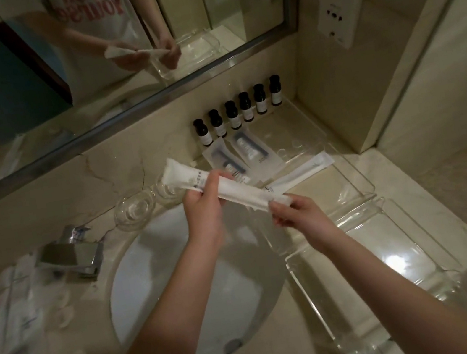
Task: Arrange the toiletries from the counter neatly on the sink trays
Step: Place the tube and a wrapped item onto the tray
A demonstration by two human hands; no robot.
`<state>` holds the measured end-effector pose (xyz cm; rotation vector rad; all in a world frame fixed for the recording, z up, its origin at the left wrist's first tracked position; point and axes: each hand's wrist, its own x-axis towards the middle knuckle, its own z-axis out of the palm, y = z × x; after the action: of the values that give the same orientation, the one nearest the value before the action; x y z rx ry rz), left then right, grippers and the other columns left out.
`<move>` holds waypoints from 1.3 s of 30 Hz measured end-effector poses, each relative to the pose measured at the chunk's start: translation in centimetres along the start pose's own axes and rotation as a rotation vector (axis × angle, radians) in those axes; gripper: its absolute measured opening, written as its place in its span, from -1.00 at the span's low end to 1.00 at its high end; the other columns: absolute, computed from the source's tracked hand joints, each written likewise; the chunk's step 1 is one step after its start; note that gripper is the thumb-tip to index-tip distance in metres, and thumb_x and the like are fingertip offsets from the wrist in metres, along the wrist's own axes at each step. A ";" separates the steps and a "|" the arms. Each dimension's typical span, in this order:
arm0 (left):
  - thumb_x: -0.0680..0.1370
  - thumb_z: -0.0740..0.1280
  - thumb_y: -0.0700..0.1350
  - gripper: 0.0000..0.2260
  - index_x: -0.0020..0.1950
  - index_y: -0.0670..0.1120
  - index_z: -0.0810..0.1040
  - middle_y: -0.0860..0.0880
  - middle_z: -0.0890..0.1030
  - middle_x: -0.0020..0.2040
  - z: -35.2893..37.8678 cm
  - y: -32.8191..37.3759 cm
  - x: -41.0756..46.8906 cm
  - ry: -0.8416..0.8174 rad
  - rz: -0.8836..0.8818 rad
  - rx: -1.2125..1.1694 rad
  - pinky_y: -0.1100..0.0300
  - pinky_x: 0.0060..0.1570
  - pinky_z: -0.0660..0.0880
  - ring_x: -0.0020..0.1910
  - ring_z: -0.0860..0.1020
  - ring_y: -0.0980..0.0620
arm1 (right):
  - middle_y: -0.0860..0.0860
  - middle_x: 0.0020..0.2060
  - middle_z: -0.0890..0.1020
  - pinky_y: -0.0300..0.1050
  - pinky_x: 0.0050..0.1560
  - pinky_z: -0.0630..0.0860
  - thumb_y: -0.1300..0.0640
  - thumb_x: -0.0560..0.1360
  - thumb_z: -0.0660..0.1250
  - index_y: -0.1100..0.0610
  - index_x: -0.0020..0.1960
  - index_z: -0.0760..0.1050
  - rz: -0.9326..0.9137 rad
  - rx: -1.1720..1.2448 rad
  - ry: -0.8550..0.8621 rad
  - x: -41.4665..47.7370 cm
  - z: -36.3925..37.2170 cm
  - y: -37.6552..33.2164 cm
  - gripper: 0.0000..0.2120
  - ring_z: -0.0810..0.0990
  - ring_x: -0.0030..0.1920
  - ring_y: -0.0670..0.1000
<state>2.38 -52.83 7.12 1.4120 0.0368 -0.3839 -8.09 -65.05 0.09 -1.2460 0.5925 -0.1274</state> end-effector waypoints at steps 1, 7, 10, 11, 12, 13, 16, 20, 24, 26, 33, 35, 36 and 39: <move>0.55 0.28 -0.20 -0.77 -0.27 -0.03 0.62 -0.06 0.62 -0.16 -0.5 0.1 0.2 0.026 -0.011 -0.010 0.19 -0.10 0.57 -0.13 0.61 0.07 | -0.01 -0.45 0.57 -0.26 -0.27 0.49 0.25 0.47 0.37 0.17 -0.24 0.57 -0.001 0.005 0.023 0.2 -0.7 -0.2 -0.89 0.52 -0.43 -0.11; 0.49 0.37 -0.23 -0.91 -0.13 -0.05 0.53 -0.01 0.59 -0.18 -1.2 -1.9 0.5 0.144 -0.157 -0.064 0.24 -0.24 0.45 -0.21 0.54 0.08 | -0.01 -0.44 0.58 -0.21 -0.21 0.47 0.23 0.49 0.34 0.18 -0.13 0.58 -0.026 0.053 0.144 1.3 -4.0 -1.4 -0.94 0.53 -0.39 -0.07; 0.48 0.38 -0.25 -0.90 -0.14 -0.06 0.53 -0.04 0.58 -0.23 -0.7 -4.0 0.6 0.138 -0.219 -0.015 0.24 -0.31 0.41 -0.30 0.50 0.07 | 0.03 -0.34 0.57 -0.22 -0.23 0.45 0.21 0.50 0.34 0.13 -0.16 0.54 -0.024 0.076 0.248 1.7 -5.5 -2.0 -0.94 0.53 -0.33 -0.03; 0.48 0.38 -0.24 -0.93 -0.12 -0.08 0.55 -0.04 0.58 -0.25 -0.5 -4.8 0.6 0.100 -0.245 0.072 0.25 -0.33 0.40 -0.32 0.49 0.07 | 0.04 -0.33 0.56 -0.23 -0.25 0.45 0.20 0.50 0.33 0.12 -0.16 0.52 -0.016 0.079 0.293 2.0 -6.1 -2.1 -0.93 0.53 -0.34 -0.03; 0.48 0.39 -0.22 -0.96 -0.12 -0.11 0.57 -0.05 0.57 -0.28 -0.3 -5.6 0.7 0.052 -0.268 0.190 0.26 -0.35 0.39 -0.34 0.48 0.07 | 0.04 -0.33 0.55 -0.26 -0.28 0.46 0.20 0.50 0.33 0.11 -0.17 0.50 -0.006 0.073 0.344 2.4 -6.9 -2.2 -0.92 0.53 -0.37 -0.05; 0.47 0.39 -0.20 -0.98 -0.14 -0.12 0.57 -0.04 0.55 -0.32 0.1 -6.3 0.8 0.004 -0.280 0.325 0.27 -0.37 0.37 -0.36 0.47 0.07 | 0.04 -0.34 0.54 -0.28 -0.33 0.46 0.20 0.50 0.33 0.11 -0.17 0.49 0.004 0.060 0.394 2.9 -7.7 -2.3 -0.92 0.52 -0.41 -0.08; 0.46 0.38 -0.18 -0.95 -0.16 -0.16 0.59 -0.07 0.57 -0.32 1.3 -8.1 1.6 -0.086 -0.234 0.659 0.22 -0.36 0.39 -0.32 0.50 -0.02 | 0.07 -0.36 0.54 -0.29 -0.42 0.45 0.23 0.48 0.34 0.14 -0.16 0.48 0.049 -0.054 0.489 4.3 -10.0 -2.4 -0.94 0.50 -0.47 -0.08; 0.50 0.32 -0.07 -0.79 -0.03 -0.21 0.56 -0.17 0.60 -0.09 2.6 -9.3 2.8 -0.232 -0.183 1.082 0.18 -0.20 0.41 -0.12 0.57 -0.10 | 0.16 -0.24 0.63 -0.16 -0.35 0.48 0.15 0.42 0.37 0.15 -0.16 0.50 0.118 -0.331 0.543 6.2 -11.9 -1.5 -0.91 0.55 -0.40 0.03; 0.54 0.25 -0.04 -0.70 0.13 -0.23 0.51 -0.19 0.57 0.14 3.4 -9.5 3.3 -0.310 -0.168 1.364 0.13 -0.08 0.44 0.12 0.55 -0.16 | 0.13 -0.02 0.65 0.00 -0.01 0.55 -0.05 0.40 0.36 0.16 0.13 0.49 0.181 -0.753 0.544 7.2 -11.9 -1.1 -0.60 0.63 -0.05 0.18; 0.56 0.23 -0.07 -0.75 0.15 -0.19 0.51 -0.15 0.56 0.17 4.0 -9.4 3.4 -0.329 -0.138 1.485 0.14 -0.08 0.42 0.15 0.54 -0.14 | 0.15 0.04 0.60 -0.07 -0.06 0.42 -0.07 0.46 0.30 0.17 0.19 0.42 0.199 -0.957 0.510 7.3 -11.5 -0.9 -0.59 0.56 0.09 0.21; 0.55 0.19 -0.21 -0.83 0.09 -0.14 0.53 -0.11 0.60 0.08 4.6 -9.9 3.5 -0.357 -0.032 1.695 0.16 -0.21 0.40 0.05 0.58 -0.11 | 0.18 0.07 0.48 -0.04 -0.26 0.37 0.04 0.56 0.14 0.21 0.17 0.35 0.094 -1.367 0.448 7.2 -10.2 0.9 -0.71 0.55 0.02 0.25; 0.58 0.18 -0.13 -0.83 0.11 -0.15 0.48 -0.12 0.59 0.07 4.3 -9.9 3.2 -0.356 0.062 1.713 0.15 -0.22 0.40 0.04 0.58 -0.11 | 0.18 0.07 0.47 -0.06 -0.31 0.35 0.11 0.54 0.19 0.20 0.19 0.38 0.003 -1.491 0.448 6.6 -10.0 1.1 -0.73 0.53 0.00 0.23; 0.59 0.17 -0.09 -0.80 0.13 -0.15 0.46 -0.12 0.58 0.08 4.1 -10.0 3.0 -0.357 0.130 1.726 0.14 -0.18 0.42 0.05 0.57 -0.12 | 0.18 0.09 0.47 -0.06 -0.31 0.36 0.13 0.52 0.22 0.19 0.20 0.41 -0.058 -1.537 0.428 6.3 -10.1 1.1 -0.72 0.52 0.02 0.22; 0.57 0.20 -0.01 -0.72 0.21 -0.12 0.46 -0.10 0.51 0.16 3.2 -10.6 2.6 -0.418 0.295 1.730 0.06 0.05 0.41 0.16 0.49 -0.11 | 0.18 0.14 0.50 -0.03 -0.25 0.46 0.15 0.48 0.31 0.15 0.22 0.51 -0.249 -1.549 0.256 5.5 -10.5 1.1 -0.69 0.53 0.06 0.23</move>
<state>1.24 -57.67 -3.07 2.9173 -1.0647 -0.4495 -8.80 -75.89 -4.90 -2.8387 0.7576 -0.0100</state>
